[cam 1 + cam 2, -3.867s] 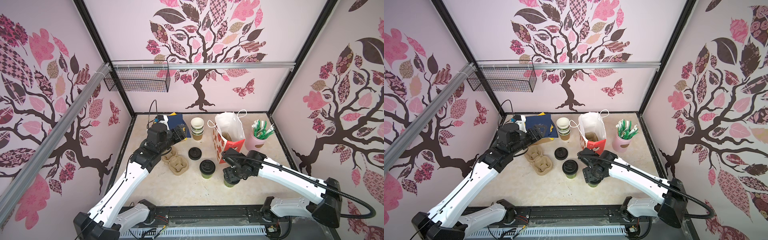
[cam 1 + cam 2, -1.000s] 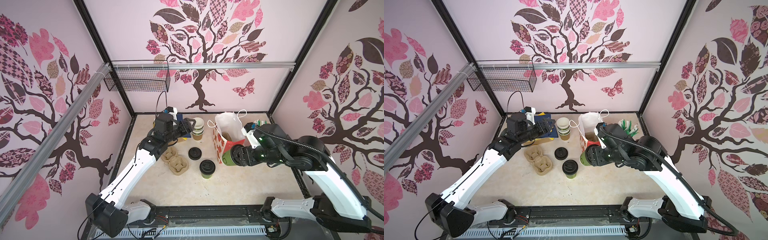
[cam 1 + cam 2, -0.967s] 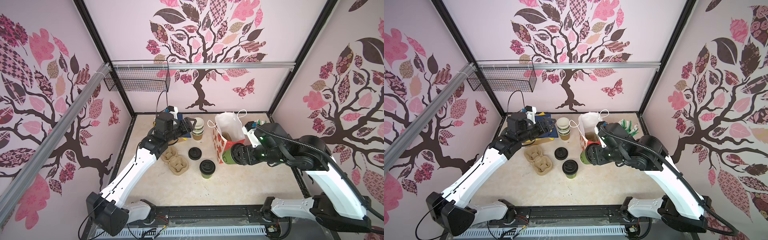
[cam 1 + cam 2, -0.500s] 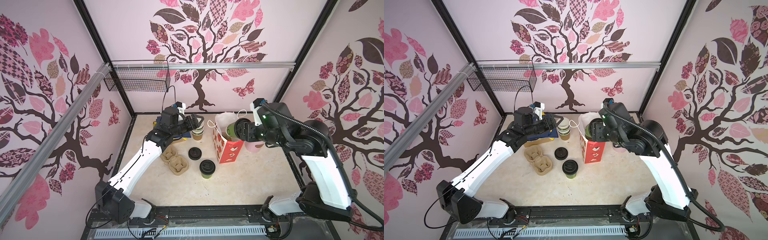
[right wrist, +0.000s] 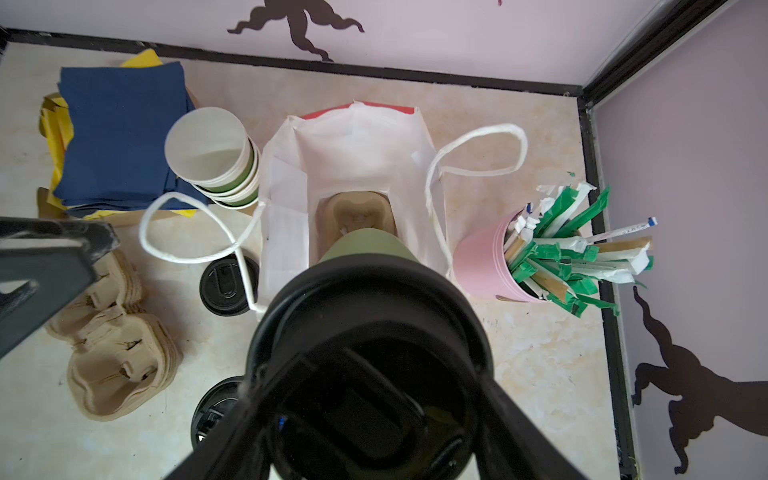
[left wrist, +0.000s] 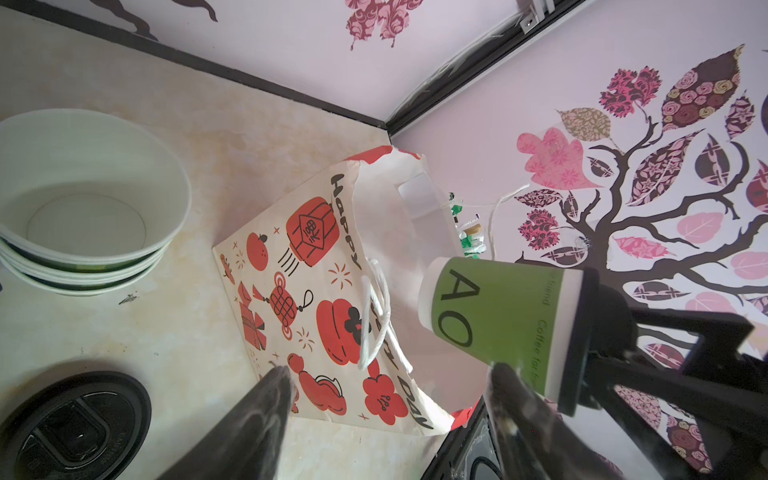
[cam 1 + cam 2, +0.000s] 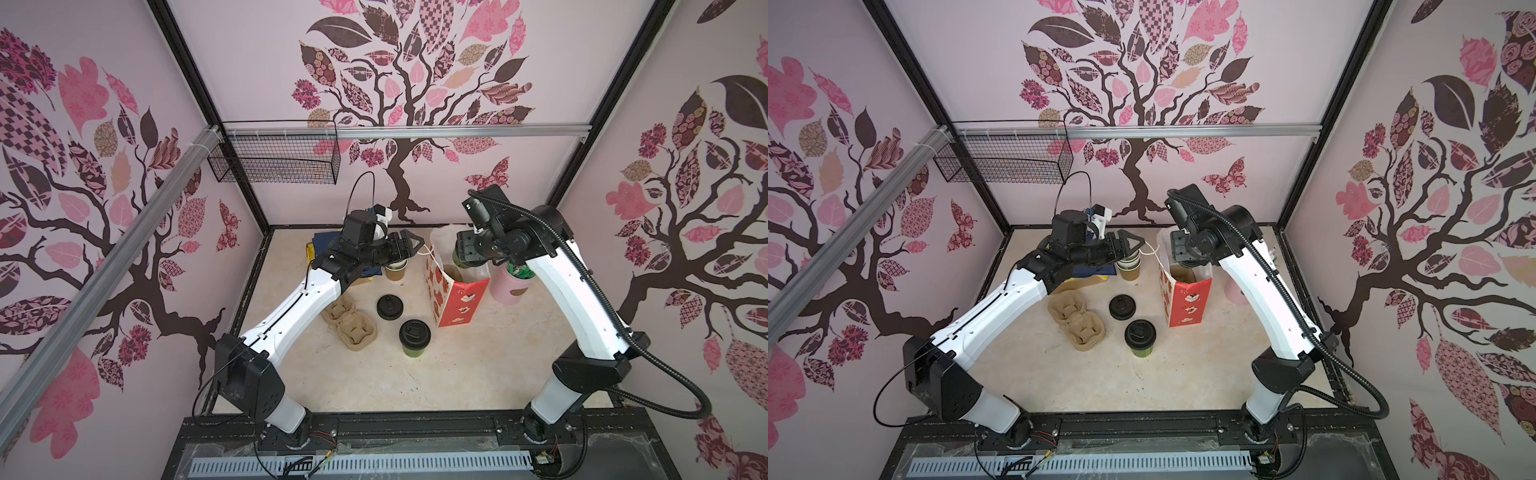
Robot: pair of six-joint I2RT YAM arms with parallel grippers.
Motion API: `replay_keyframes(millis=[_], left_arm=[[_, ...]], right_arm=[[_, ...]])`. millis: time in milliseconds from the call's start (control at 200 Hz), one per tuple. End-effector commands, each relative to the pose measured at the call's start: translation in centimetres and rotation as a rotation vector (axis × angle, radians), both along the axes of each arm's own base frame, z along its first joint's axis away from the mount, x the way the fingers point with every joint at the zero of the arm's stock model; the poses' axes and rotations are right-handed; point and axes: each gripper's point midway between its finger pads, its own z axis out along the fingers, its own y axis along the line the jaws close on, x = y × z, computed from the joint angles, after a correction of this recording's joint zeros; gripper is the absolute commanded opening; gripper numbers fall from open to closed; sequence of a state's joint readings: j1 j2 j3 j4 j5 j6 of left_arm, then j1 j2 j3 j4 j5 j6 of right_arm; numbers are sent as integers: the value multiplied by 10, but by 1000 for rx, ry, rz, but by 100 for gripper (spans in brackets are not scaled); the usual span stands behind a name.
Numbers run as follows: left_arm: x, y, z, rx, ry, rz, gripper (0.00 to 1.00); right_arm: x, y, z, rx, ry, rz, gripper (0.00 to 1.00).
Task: Pack the takeout coffee
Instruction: 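Lift the green cup with the right gripper toward the bag, then lower the green cup into the bag opening with the right gripper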
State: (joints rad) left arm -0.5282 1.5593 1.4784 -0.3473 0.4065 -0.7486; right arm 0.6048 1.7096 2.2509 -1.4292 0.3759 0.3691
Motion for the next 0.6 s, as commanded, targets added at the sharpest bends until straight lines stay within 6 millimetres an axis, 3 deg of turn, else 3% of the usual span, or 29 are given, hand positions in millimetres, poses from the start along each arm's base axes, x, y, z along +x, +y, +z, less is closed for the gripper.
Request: replay_keyframes(millis=[0, 305, 595], left_arm=[[3, -8, 17, -16, -40, -37, 75], [11, -13, 5, 0, -24, -51, 62], [14, -15, -4, 3, -4, -58, 41]], right_arm=[[3, -2, -17, -21, 75, 6, 68], [15, 8, -62, -6, 231, 46, 68], [23, 1, -92, -13, 309, 31, 68]])
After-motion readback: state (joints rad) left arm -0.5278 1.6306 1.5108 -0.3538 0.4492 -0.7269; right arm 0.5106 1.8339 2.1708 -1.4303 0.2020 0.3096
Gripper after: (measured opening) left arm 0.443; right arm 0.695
